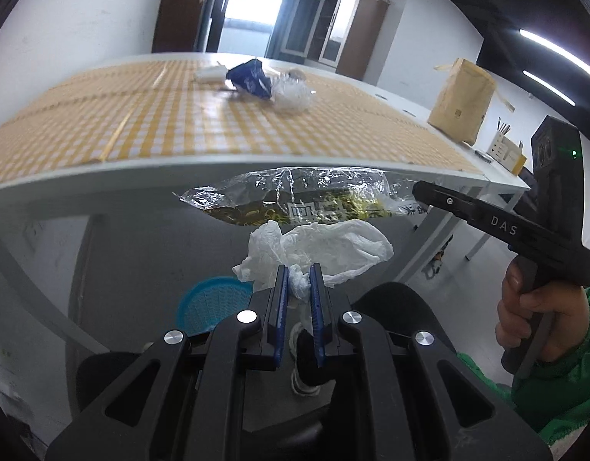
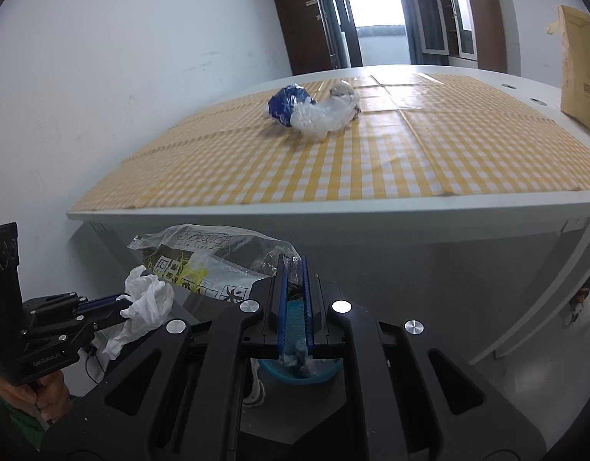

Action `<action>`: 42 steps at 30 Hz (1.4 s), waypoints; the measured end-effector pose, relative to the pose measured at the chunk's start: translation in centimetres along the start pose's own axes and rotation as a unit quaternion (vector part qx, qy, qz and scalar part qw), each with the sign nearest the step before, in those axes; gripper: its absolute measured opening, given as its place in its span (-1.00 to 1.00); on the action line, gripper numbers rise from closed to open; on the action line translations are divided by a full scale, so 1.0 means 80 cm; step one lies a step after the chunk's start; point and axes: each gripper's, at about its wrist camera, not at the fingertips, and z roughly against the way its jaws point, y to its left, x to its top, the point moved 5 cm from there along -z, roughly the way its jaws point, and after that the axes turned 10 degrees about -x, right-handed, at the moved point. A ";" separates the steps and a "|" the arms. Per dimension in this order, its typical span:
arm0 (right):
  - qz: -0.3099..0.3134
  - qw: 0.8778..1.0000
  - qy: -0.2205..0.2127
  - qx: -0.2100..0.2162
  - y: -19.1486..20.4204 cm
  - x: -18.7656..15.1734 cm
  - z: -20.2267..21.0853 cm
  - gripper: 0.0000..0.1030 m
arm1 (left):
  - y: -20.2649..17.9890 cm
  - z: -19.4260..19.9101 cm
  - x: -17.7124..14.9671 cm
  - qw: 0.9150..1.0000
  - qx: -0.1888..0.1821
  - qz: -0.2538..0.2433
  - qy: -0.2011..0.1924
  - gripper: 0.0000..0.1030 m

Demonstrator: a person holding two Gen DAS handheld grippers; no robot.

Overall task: Collect trash
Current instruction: 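Carry the snack wrapper and white tissue down over the blue wastebasket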

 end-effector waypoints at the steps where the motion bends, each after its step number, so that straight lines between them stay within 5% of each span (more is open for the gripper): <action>1: 0.003 1.000 0.001 -0.003 0.002 -0.004 -0.002 -0.88 | 0.003 -0.001 -0.002 1.000 0.000 0.004 0.003 -0.80; 22: 0.011 0.995 0.100 -0.027 -0.004 -0.102 -0.125 -0.88 | 0.055 -0.063 -0.045 0.996 0.045 0.056 0.049 -0.79; 25: -0.003 0.993 0.119 -0.009 0.000 -0.111 -0.151 -0.88 | 0.059 -0.080 -0.044 0.995 0.050 0.058 0.064 -0.79; 42: 0.010 0.973 0.222 -0.055 0.013 -0.157 -0.318 -0.88 | 0.150 -0.206 -0.066 0.987 0.076 0.076 0.116 -0.80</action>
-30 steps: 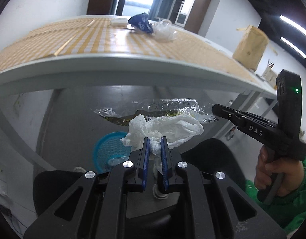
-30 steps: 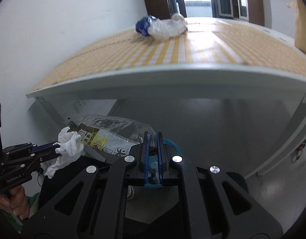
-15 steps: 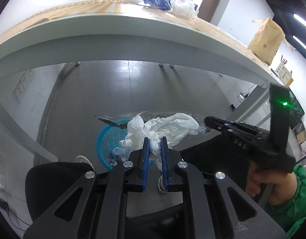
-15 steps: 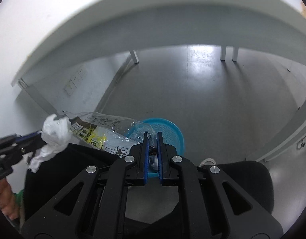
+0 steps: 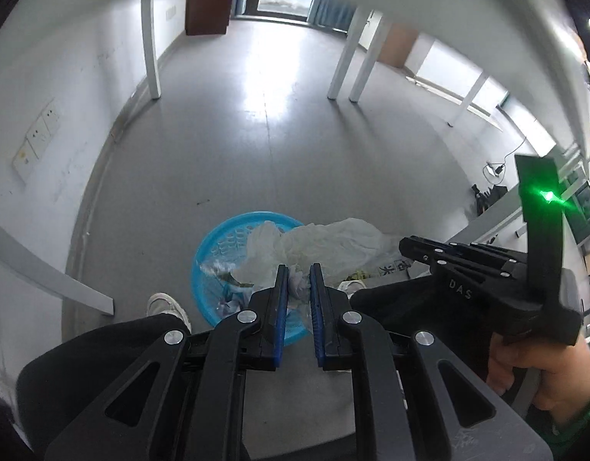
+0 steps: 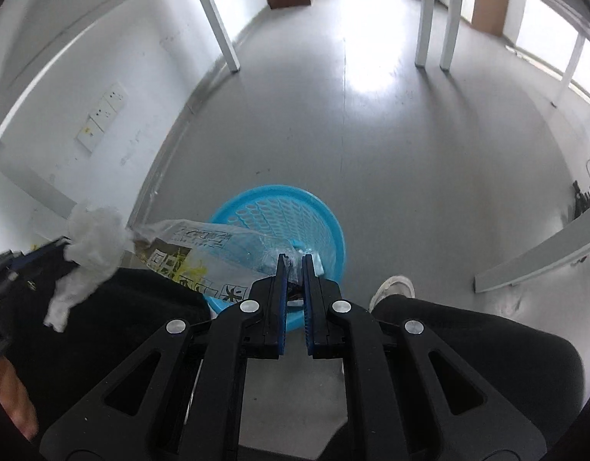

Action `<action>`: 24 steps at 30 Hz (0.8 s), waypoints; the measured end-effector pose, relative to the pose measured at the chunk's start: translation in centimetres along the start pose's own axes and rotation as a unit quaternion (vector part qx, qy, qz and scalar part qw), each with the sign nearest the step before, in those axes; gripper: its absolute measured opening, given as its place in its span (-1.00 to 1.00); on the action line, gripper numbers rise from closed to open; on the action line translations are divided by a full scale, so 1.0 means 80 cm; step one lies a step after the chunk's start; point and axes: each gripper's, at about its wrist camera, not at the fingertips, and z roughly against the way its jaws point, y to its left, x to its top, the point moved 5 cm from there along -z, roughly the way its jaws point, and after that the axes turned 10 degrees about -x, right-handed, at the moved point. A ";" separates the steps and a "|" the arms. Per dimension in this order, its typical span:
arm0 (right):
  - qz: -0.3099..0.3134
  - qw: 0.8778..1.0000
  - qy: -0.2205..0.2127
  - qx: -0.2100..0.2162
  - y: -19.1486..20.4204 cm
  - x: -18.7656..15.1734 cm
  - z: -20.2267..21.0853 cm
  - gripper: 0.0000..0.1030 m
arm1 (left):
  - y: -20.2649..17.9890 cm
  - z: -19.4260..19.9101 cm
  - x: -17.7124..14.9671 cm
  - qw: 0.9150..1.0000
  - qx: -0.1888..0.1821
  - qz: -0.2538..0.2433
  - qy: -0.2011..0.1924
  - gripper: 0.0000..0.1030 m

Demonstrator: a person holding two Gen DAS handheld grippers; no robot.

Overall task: Collect trash
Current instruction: 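Carry the snack wrapper and white tissue down over the blue wastebasket, then open both tools to drop the wrapper and tissue into the wastebasket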

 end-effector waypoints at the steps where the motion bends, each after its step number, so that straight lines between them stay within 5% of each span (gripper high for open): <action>1: 0.007 1.000 0.001 -0.006 0.003 0.004 -0.008 -0.88 | 0.004 -0.004 -0.001 1.000 -0.001 0.003 0.001 -0.80; 18: 0.037 0.992 0.109 -0.049 0.026 0.020 -0.157 -0.88 | 0.082 -0.120 0.022 0.988 -0.008 0.141 0.070 -0.80; 24: 0.029 0.988 0.142 -0.054 0.032 0.025 -0.203 -0.88 | 0.090 -0.153 0.035 0.987 0.025 0.136 0.083 -0.80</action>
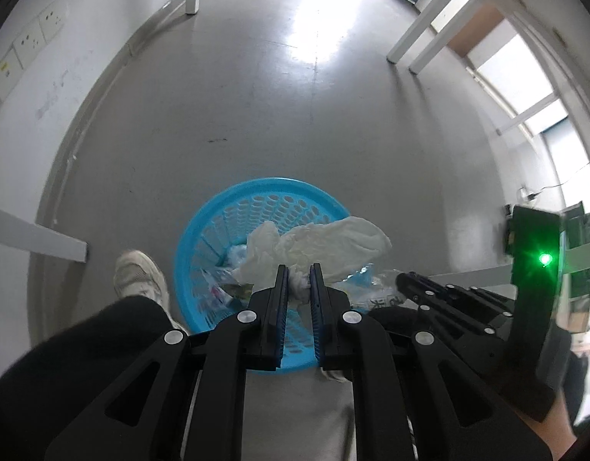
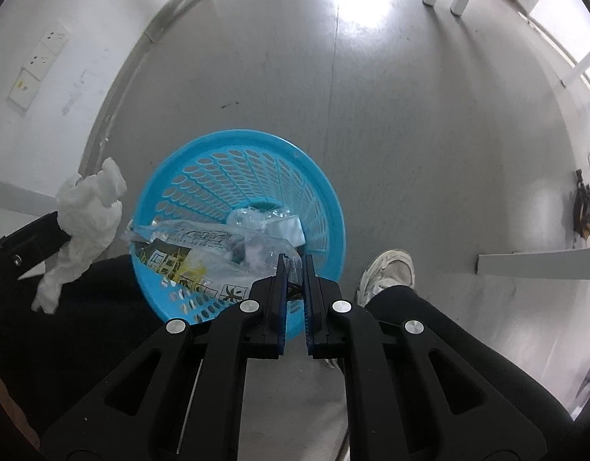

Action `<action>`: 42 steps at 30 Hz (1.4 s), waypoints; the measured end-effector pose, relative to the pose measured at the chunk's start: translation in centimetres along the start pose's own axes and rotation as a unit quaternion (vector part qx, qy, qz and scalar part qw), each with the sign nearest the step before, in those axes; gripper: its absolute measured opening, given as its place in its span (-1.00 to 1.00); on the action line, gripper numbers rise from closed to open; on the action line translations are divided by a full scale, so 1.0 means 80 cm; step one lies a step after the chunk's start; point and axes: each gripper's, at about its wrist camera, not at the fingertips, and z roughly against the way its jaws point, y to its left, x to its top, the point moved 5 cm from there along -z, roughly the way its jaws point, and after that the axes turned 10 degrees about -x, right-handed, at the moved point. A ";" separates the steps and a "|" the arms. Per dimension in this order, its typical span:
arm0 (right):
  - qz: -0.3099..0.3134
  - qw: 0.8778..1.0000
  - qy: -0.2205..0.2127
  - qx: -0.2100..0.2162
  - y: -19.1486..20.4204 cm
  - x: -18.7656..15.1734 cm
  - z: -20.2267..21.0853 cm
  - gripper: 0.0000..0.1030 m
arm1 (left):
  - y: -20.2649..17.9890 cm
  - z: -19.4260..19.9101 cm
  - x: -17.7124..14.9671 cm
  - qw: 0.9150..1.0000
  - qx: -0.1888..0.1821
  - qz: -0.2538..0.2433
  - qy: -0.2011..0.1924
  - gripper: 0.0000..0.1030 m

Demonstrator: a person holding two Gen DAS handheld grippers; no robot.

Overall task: Collect trash
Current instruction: 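Open both tools to drop the wrapper and tissue into the wastebasket, then raise both tools back toward the blue bag and clear plastic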

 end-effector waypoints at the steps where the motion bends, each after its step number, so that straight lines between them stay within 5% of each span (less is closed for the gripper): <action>1: -0.002 1.000 0.002 -0.002 0.000 0.003 -0.005 -0.88 | 0.001 -0.009 0.002 1.000 0.004 -0.001 0.002 -0.80; 6: -0.003 1.000 0.014 -0.008 0.009 0.009 -0.030 -0.87 | 0.015 -0.041 -0.001 0.999 -0.005 0.035 0.039 -0.80; 8: -0.001 1.000 0.014 -0.011 0.009 0.012 -0.034 -0.87 | 0.015 -0.040 0.000 0.999 0.009 0.029 0.037 -0.80; 14: -0.020 1.000 0.016 -0.010 0.001 0.017 -0.042 -0.80 | 0.025 -0.030 0.005 0.997 -0.027 0.063 0.035 -0.79; 19: -0.032 0.999 0.028 0.004 -0.004 0.013 -0.049 -0.32 | 0.024 -0.033 0.003 0.997 -0.030 0.070 0.035 -0.35; 35: -0.001 0.999 0.046 -0.004 0.001 -0.022 -0.026 -0.26 | 0.030 -0.004 0.001 0.998 -0.006 0.070 0.002 -0.35; 42: 0.058 0.997 -0.030 -0.040 0.007 -0.046 0.041 -0.09 | 0.038 0.033 -0.030 0.995 -0.020 0.095 0.005 -0.35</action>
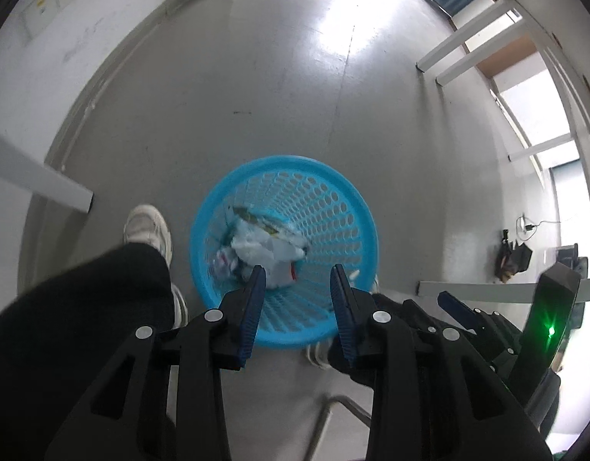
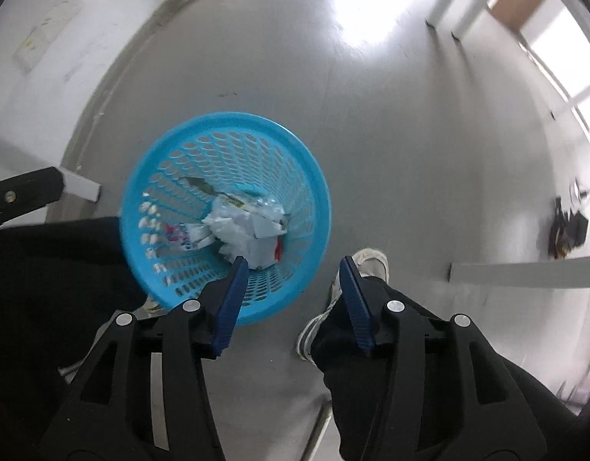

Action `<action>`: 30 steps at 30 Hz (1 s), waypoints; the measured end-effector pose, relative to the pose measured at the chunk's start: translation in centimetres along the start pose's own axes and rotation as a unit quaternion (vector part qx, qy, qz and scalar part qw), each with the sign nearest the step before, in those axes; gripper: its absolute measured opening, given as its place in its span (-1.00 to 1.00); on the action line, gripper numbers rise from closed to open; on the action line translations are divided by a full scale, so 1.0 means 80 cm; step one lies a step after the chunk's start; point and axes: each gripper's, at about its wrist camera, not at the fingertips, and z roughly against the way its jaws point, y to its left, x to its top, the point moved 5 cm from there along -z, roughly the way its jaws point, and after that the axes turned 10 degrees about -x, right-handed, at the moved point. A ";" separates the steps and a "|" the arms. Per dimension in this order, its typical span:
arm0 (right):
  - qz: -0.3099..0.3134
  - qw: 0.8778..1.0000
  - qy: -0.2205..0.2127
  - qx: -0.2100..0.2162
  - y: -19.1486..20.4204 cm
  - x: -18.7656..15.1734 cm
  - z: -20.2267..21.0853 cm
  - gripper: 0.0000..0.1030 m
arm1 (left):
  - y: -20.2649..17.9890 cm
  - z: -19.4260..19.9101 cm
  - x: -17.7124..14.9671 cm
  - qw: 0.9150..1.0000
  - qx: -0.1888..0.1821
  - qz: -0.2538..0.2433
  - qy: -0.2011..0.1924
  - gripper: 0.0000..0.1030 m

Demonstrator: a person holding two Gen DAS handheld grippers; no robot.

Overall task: Collect trash
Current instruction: 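Raise both tools back toward the blue bag and clear plastic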

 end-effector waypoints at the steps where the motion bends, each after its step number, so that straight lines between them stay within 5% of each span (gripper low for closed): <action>1: -0.001 1.000 -0.005 0.004 -0.001 -0.002 0.008 -0.09 | -0.001 0.010 -0.006 1.000 0.004 -0.006 -0.006 -0.35; 11: -0.004 0.993 -0.111 0.041 -0.018 -0.042 0.128 0.05 | -0.052 0.095 -0.064 0.988 0.042 -0.142 -0.048 -0.16; 22: 0.001 0.982 -0.180 0.058 -0.038 -0.085 0.223 0.27 | -0.104 0.171 -0.100 0.971 0.048 -0.212 -0.097 0.20; 30: -0.042 0.969 -0.233 0.073 -0.087 -0.114 0.293 0.38 | -0.112 0.227 -0.119 0.965 0.028 -0.218 -0.146 0.49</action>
